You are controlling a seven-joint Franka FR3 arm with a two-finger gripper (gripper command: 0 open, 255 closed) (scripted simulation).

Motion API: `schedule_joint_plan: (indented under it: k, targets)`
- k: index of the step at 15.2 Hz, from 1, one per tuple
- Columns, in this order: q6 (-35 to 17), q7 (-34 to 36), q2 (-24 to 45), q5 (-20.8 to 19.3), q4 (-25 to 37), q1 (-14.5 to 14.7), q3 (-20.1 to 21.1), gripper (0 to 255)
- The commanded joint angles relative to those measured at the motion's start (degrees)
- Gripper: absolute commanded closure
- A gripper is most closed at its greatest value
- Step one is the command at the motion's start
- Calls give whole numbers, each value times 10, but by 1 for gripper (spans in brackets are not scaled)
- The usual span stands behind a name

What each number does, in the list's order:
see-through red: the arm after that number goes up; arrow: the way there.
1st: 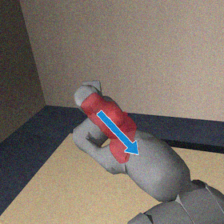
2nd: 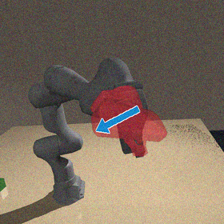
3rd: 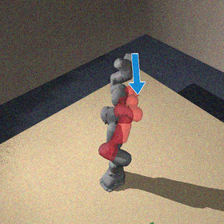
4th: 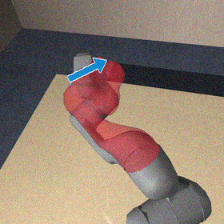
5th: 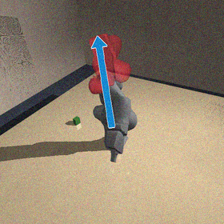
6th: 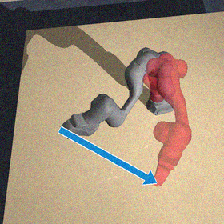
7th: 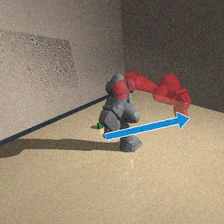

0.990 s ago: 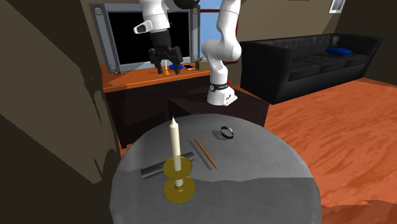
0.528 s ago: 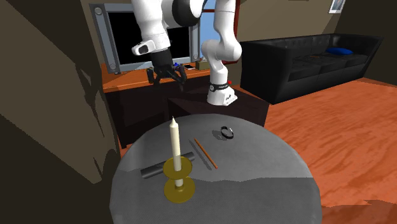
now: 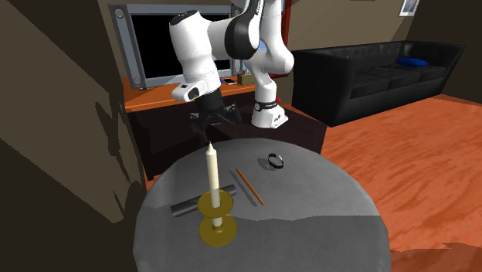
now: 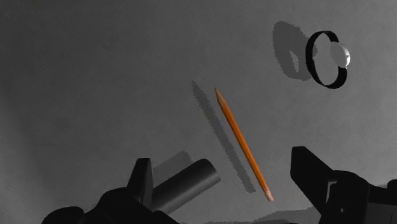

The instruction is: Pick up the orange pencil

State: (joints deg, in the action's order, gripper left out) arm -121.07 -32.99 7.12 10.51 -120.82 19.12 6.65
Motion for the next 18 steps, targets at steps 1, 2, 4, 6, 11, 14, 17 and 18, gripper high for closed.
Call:
schedule_joint_plan:
  k: [1,2,4,6,11,14,17,18]
  targets:
    - [-11,-25,35,-3,21,9,11,0]
    - [-16,-35,50,-5,30,15,16,0]
    - [-25,-55,79,-10,48,25,28,0]
    - [-33,-74,108,-17,66,36,39,0]
    - [-49,-113,168,-36,103,62,63,0]
    - [-67,-115,183,-37,100,64,62,0]
    - [-85,-116,199,-39,98,65,61,0]
    - [-90,-117,205,-40,98,66,60,0]
